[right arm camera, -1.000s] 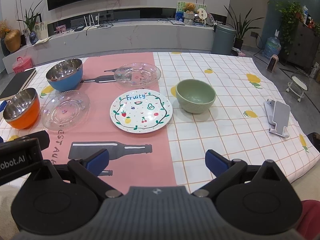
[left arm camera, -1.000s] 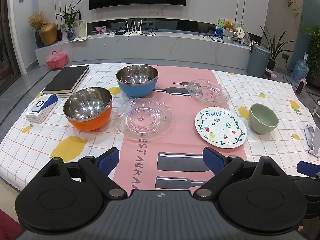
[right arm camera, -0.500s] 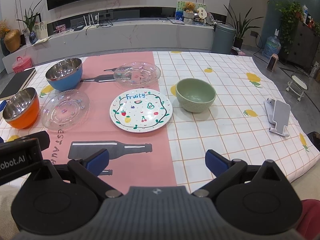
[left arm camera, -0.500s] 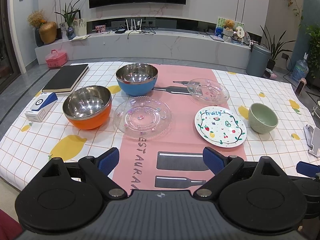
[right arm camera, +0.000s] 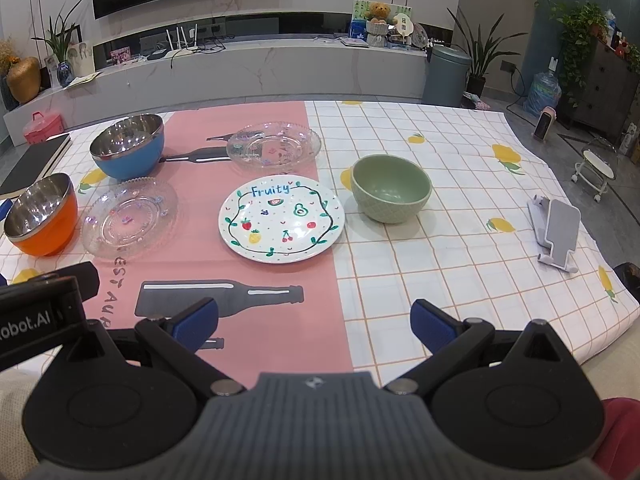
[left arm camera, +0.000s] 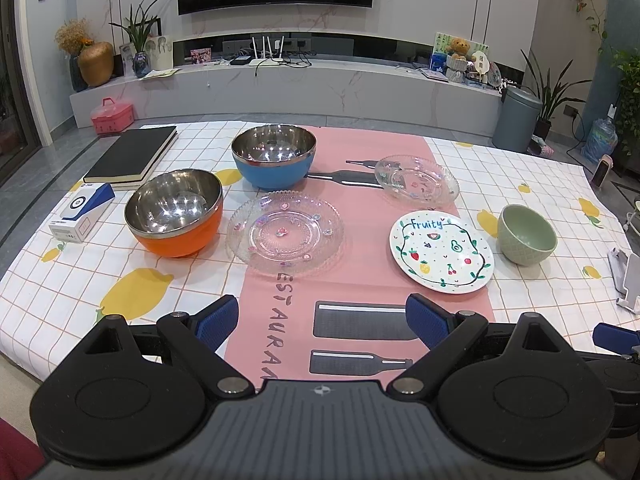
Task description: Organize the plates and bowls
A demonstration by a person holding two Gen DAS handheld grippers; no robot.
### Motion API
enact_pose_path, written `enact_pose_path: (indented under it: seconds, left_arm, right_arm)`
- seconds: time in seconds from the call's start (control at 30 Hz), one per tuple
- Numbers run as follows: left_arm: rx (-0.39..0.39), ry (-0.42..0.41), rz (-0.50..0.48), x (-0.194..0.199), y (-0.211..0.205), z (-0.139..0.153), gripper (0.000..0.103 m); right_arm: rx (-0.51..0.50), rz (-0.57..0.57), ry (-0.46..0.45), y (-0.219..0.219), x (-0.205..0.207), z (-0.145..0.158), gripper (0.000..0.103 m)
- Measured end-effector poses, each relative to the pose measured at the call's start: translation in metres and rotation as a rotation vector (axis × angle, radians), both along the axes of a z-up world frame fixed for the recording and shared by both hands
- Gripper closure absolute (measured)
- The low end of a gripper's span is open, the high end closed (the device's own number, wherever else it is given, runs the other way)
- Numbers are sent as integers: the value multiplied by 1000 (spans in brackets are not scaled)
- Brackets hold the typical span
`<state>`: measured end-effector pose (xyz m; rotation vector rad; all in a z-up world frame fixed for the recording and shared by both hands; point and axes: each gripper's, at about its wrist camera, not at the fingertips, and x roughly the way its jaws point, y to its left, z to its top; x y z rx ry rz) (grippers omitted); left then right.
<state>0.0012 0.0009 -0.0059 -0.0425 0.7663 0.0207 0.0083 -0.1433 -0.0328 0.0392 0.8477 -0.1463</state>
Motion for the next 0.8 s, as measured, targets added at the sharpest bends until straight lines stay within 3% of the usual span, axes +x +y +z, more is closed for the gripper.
enact_pose_path:
  seconds: [0.8]
  left_arm:
    - [16,-3,3,-2,-1,1,0]
  right_arm:
    - [11,-3,0,-1,0,-2,3]
